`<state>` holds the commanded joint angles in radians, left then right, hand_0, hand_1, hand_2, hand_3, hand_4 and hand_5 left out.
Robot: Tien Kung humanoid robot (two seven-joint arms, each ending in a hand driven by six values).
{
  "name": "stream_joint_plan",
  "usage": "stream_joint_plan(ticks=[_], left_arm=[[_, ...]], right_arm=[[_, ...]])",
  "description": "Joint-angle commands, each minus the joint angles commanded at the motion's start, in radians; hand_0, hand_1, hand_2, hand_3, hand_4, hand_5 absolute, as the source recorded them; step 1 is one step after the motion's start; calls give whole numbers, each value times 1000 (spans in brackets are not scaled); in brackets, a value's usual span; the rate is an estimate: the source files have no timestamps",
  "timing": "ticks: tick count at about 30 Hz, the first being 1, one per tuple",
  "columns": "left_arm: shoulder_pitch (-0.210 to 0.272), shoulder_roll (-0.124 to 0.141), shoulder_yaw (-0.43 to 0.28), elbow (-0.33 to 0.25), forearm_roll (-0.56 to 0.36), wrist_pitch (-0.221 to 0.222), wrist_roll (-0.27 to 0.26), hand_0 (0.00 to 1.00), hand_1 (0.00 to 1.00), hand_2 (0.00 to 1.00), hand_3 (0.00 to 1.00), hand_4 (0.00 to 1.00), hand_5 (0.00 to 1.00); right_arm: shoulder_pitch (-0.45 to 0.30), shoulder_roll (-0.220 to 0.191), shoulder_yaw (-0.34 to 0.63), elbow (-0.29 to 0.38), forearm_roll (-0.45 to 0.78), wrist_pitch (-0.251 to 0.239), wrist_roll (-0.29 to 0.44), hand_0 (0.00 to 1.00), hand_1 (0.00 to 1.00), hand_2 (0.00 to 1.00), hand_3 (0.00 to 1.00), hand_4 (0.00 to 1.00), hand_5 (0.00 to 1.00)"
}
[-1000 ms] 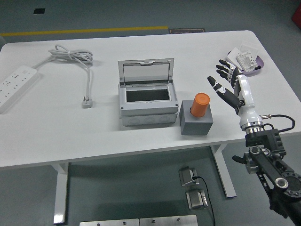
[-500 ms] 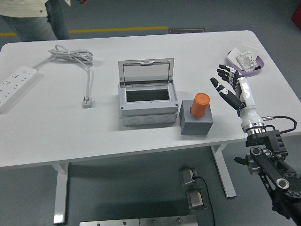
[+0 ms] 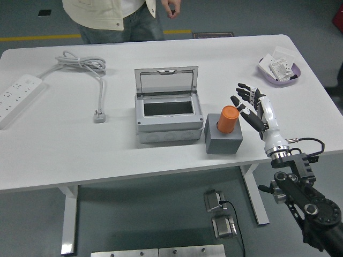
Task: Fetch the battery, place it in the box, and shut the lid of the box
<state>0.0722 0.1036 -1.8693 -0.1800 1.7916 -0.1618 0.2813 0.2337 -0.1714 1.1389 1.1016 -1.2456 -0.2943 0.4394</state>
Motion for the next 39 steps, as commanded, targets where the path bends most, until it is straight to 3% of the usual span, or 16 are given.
stream_joint_plan(ticks=[10,21,22,27,28,33,39], left_arm=[[-1,-2,1,0,1,0,2,632,673,696,729,692,501],[-4,-5,0,0,-2,-3,3,632,673,696,729,691,500],[-3,-5,1,0,-3,-3,4,632,672,696,729,691,500],[-3,-6,4,0,-7,-4,6,632,672,696,729,691,500],[-4,-6,3,0,-7,-5,6,630,673,696,729,692,500],[-4,-6,5,0,-8,-6,6,630,673,696,729,692,500],[-1,-13,9,0,-7,-7,10,627,673,696,729,693,499]], right_arm=[[45,24,-13,-77,-33,12,-17,834,787,756,813,998,658],[68,37,-23,-79,-167,34,-108,842,797,769,833,998,641],[69,37,-24,-77,-176,35,-114,852,815,801,880,943,427],[69,41,-32,-70,-201,36,-129,852,815,801,880,943,427],[68,43,-33,-70,-203,35,-129,856,826,806,879,902,349],[66,53,-40,-70,-205,30,-125,856,826,806,879,902,349],[59,70,-31,-82,-155,-16,-61,857,824,801,863,891,336]])
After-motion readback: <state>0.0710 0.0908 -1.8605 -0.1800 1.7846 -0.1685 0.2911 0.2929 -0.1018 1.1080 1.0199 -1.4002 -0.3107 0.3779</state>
